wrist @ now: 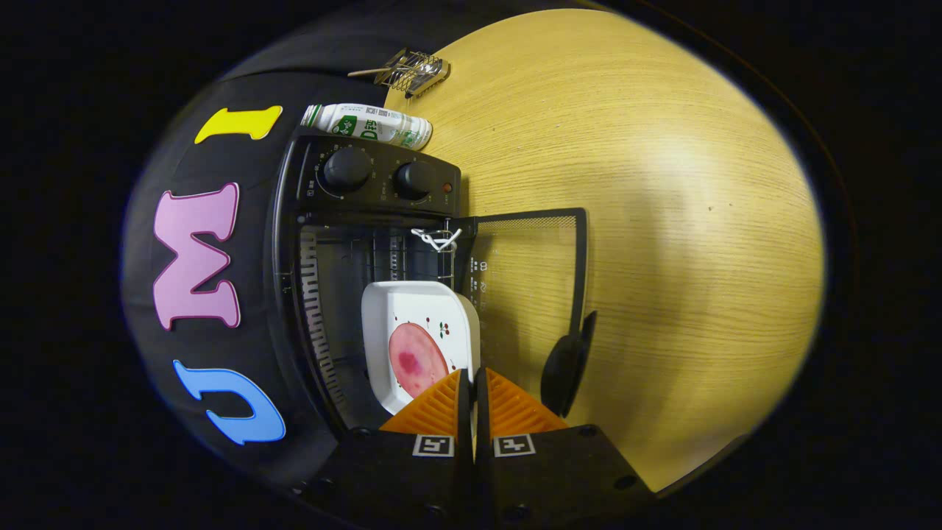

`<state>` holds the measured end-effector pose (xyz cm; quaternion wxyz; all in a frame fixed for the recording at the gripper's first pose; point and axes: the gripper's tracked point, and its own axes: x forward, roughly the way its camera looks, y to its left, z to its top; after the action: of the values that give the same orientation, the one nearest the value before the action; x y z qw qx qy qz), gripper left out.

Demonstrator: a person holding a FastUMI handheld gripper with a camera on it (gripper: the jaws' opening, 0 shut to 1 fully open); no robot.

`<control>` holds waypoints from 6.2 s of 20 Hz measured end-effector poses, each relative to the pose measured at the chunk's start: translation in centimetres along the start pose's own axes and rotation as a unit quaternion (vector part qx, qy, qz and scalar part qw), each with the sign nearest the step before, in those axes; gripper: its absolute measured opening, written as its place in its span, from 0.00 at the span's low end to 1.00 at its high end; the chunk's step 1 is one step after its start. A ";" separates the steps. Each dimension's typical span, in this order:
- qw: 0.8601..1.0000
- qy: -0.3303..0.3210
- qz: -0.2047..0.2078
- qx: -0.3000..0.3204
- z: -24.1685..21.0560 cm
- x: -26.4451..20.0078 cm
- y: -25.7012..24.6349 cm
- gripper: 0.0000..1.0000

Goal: Open the toaster oven, put the food inside, and close the toaster oven door.

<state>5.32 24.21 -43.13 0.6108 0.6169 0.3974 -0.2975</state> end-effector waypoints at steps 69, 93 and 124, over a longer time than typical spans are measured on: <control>0.732 0.028 -0.085 -0.675 -0.9 1.6 -10.1 0.98; 0.742 -0.028 0.019 -0.670 -0.9 -5.2 -3.4 0.98; 0.711 -0.218 0.259 -0.617 11.2 -31.4 11.2 0.98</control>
<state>0.28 9.85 -11.45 0.9783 0.0995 0.1728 0.0569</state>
